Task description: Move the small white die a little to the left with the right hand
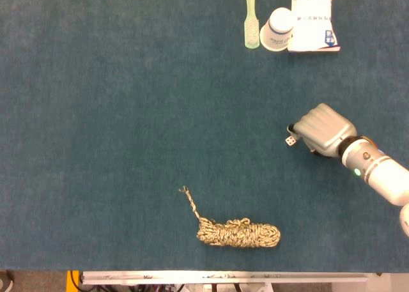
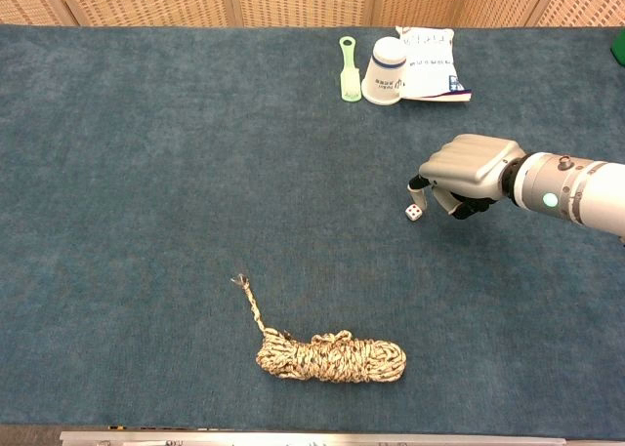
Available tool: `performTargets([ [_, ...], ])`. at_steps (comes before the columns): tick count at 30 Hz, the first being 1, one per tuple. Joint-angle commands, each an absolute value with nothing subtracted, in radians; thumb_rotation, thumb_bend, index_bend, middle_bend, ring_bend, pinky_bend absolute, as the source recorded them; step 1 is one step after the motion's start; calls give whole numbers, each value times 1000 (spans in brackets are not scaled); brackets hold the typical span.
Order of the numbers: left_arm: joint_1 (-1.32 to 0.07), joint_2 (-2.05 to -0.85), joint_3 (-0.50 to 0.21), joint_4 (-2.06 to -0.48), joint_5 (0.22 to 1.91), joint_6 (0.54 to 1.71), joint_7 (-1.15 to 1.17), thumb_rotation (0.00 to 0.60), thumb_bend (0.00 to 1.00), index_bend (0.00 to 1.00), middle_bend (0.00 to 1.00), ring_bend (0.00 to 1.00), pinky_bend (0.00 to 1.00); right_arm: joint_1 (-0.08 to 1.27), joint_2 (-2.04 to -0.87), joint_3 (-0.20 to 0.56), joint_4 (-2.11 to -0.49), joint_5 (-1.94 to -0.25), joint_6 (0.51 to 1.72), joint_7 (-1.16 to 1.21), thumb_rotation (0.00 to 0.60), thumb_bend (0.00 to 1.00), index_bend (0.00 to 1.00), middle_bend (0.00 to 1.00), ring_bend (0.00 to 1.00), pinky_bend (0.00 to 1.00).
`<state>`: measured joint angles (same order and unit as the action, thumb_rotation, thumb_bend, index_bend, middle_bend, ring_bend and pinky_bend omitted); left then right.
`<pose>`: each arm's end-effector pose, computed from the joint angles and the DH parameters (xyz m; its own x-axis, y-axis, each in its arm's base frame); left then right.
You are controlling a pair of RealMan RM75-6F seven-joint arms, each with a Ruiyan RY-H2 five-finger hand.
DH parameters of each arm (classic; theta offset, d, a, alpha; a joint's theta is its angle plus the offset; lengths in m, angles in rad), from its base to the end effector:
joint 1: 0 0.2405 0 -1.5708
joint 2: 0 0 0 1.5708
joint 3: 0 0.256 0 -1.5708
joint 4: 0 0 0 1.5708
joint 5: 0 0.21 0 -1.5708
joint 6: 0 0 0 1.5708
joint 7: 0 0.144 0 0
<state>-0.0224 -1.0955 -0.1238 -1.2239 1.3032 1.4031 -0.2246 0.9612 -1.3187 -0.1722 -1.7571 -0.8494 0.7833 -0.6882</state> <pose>-0.4125 0.1708 0.2423 0.5301 -0.0370 0.8471 0.8177 0.2867 -0.4992 -0.1764 -0.2884 -0.0107 0.8140 -0.4300 0.3905 -0.5807 -0.6184 0.5295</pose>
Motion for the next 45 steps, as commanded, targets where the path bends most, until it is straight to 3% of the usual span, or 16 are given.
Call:
performTargets([
  [1, -23, -1094, -125, -1225, 1301, 1400, -223, 600, 270, 375, 331, 271, 414, 960, -1319, -171, -1757, -859, 780, -681, 600, 1000, 394, 953, 952, 1000],
  [16, -21, -1096, -128, -1222, 1298, 1399, -221, 600, 269, 375, 331, 271, 414, 959, -1315, -162, -1766, -916, 774, -657, 600, 1000, 394, 953, 952, 1000],
  [22, -18, -1090, -127, -1234, 1304, 1408, -215, 600, 270, 375, 331, 272, 414, 928, -1284, -166, -1799, -982, 826, -643, 600, 1000, 394, 941, 951, 1000],
  [28, -11, -1076, -121, -1274, 1330, 1445, -184, 600, 269, 376, 331, 271, 414, 849, -1224, -185, -1840, -1100, 954, -629, 600, 1000, 326, 806, 861, 988],
  [31, -6, -1064, -115, -1312, 1353, 1472, -164, 600, 270, 376, 331, 271, 414, 793, -1188, -193, -1859, -1162, 1045, -623, 600, 1000, 309, 721, 783, 931],
  [33, -3, -1054, -109, -1342, 1381, 1499, -157, 600, 270, 379, 331, 271, 414, 749, -1166, -198, -1869, -1205, 1114, -617, 600, 994, 305, 657, 702, 842],
  [37, 2, -1034, -93, -1405, 1442, 1548, -125, 600, 270, 384, 331, 271, 414, 656, -1142, -204, -1860, -1286, 1255, -611, 600, 891, 301, 534, 544, 674],
  [42, -9, -1003, -57, -1488, 1540, 1570, -76, 600, 270, 385, 331, 269, 415, 519, -1150, -203, -1813, -1364, 1442, -608, 600, 490, 287, 426, 409, 548],
  [45, -27, -995, -42, -1528, 1581, 1554, -63, 600, 269, 385, 331, 269, 415, 445, -1164, -196, -1766, -1402, 1529, -559, 600, 399, 282, 390, 371, 509],
])
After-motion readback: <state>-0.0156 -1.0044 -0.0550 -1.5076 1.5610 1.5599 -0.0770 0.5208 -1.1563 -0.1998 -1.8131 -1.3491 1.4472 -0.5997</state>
